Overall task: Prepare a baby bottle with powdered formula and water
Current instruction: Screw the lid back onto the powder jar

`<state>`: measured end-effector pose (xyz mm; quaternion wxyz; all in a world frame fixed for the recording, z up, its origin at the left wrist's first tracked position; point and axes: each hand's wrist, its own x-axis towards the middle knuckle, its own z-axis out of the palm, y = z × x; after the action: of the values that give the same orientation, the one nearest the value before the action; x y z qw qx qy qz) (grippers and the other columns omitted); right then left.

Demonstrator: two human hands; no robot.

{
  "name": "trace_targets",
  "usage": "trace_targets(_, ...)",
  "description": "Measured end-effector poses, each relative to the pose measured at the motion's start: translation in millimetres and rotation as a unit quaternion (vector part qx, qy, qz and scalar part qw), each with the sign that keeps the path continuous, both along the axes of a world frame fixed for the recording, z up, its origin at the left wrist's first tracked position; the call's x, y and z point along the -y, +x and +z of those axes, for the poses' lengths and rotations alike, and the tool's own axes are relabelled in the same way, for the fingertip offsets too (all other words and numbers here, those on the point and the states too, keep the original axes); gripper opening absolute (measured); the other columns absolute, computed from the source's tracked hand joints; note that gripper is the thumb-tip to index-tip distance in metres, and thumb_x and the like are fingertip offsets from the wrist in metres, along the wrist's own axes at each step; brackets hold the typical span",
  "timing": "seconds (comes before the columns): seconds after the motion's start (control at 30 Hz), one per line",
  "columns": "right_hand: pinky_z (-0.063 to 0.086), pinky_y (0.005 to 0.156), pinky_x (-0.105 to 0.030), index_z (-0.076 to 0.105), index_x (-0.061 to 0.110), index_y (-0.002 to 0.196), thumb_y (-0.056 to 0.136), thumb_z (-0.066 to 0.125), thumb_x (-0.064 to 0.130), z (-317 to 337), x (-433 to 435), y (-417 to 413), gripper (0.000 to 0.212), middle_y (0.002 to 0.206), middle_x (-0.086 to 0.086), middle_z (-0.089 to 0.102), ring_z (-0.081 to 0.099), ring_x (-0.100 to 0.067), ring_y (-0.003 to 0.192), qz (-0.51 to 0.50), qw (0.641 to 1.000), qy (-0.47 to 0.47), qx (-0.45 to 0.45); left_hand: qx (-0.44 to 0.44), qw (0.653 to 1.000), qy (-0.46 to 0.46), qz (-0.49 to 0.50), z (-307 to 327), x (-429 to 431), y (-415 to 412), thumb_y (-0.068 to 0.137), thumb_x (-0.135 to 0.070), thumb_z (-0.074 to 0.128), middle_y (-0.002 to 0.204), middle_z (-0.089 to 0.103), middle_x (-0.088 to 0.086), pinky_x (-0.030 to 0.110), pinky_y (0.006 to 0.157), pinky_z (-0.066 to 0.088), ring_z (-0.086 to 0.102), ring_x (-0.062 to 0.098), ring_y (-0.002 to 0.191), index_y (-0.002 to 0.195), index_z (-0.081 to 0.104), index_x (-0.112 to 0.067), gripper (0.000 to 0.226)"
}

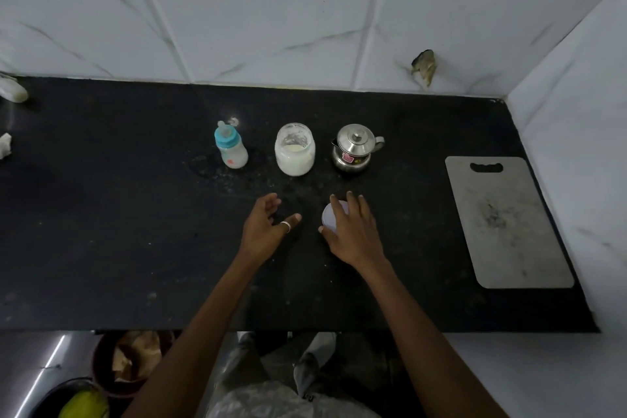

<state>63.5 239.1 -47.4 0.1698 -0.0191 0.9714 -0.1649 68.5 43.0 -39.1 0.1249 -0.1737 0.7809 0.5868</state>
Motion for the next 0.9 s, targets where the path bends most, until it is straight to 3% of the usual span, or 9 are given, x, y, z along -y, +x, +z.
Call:
trace_targets(0.43, 0.035, 0.114, -0.044, 0.025, 0.026, 0.159, 0.098, 0.063, 0.039, 12, -2, -16, 0.074, 0.16, -0.009, 0.026, 0.025, -0.031, 0.145, 0.012, 0.999, -0.017, 0.04, -0.003, 1.0, 0.003, 0.004, 1, 9, -10, 0.079, -0.025, 0.085, 0.149, 0.052, 0.006, 0.039, 0.116, 0.041, 0.05, 0.018, 0.136, 0.149, 0.04, -0.014, 0.084)
trace_targets(0.73, 0.033, 0.114, -0.044, 0.03, 0.023, 0.158, 0.095, 0.069, 0.032, 95, 25, -88, 0.075, 0.159, -0.01, 0.028, 0.027, -0.031, 0.146, 0.033, 0.992, -0.103, -0.069, -0.047, 0.998, -0.042, -0.017, 15, 18, -63, 0.077, -0.023, 0.087, 0.155, 0.044, 0.006, 0.033, 0.112, 0.04, 0.043, 0.021, 0.142, 0.151, 0.036, -0.014, 0.09)
trace_targets(0.9, 0.035, 0.112, -0.042, 0.029, 0.028, 0.159, 0.095, 0.07, 0.026, 125, 55, -131, 0.076, 0.159, -0.007, 0.029, 0.03, -0.028, 0.145, 0.098, 0.991, -0.085, -0.046, -0.1, 0.99, -0.079, -0.062, 26, 19, -101, 0.071, -0.013, 0.089, 0.157, 0.039, 0.008, 0.029, 0.111, 0.035, 0.04, 0.019, 0.142, 0.155, 0.029, -0.008, 0.104)
